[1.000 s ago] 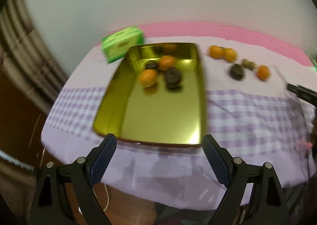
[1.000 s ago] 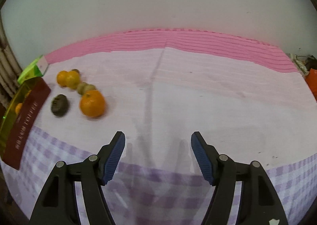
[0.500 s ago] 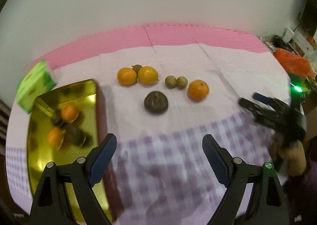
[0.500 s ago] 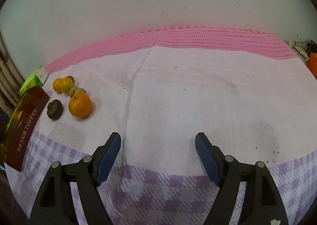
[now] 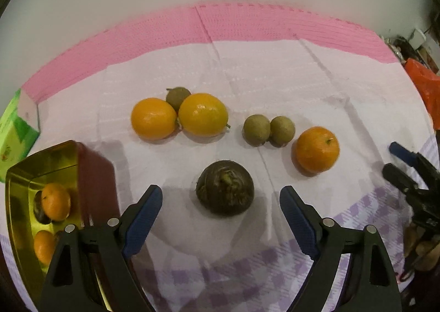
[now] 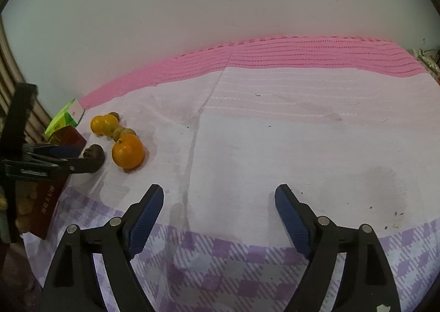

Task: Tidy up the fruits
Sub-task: 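Reach the left gripper to another dark brown fruit and close on it, then lift the dark brown fruit with the left gripper while the right gripper grasps two small brown fruits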

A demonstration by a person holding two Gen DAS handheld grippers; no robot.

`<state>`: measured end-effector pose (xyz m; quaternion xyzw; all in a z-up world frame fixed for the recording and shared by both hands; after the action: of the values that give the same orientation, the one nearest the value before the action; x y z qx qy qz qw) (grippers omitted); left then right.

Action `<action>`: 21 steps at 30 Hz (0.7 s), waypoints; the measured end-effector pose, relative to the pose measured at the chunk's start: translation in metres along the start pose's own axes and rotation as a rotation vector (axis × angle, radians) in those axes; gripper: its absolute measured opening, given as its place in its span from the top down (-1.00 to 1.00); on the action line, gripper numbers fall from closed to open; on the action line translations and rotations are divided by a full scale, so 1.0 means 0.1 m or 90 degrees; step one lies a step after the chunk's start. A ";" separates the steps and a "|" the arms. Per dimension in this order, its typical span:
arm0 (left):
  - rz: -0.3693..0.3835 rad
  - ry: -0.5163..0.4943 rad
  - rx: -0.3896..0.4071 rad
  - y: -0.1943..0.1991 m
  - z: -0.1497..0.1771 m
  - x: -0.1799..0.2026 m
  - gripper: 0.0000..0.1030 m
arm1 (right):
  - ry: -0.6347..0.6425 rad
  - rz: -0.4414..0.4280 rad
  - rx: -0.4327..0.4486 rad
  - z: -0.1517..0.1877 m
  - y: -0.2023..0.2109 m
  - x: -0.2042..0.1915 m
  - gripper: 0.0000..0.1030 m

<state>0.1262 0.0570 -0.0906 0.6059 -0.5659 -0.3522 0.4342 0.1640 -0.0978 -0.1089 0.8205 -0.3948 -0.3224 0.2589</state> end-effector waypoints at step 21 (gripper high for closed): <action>0.093 0.116 0.091 1.16 0.67 0.19 0.13 | 0.316 -0.166 -0.057 -0.73 -0.16 -1.06 -0.28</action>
<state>0.0226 0.0317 -0.0076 0.6220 -0.5906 -0.2218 0.4637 0.1742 0.0099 -0.0368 0.9058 -0.1959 -0.1592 0.3402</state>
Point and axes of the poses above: each gripper's, at about its wrist camera, not at the fingertips, and y roughly against the way its jaws point, x to its right, z to its underside, the point moved 6 cm from there along -y, roughly the way its jaws point, and after that the axes turned 3 degrees about y, right-handed, at the moved point
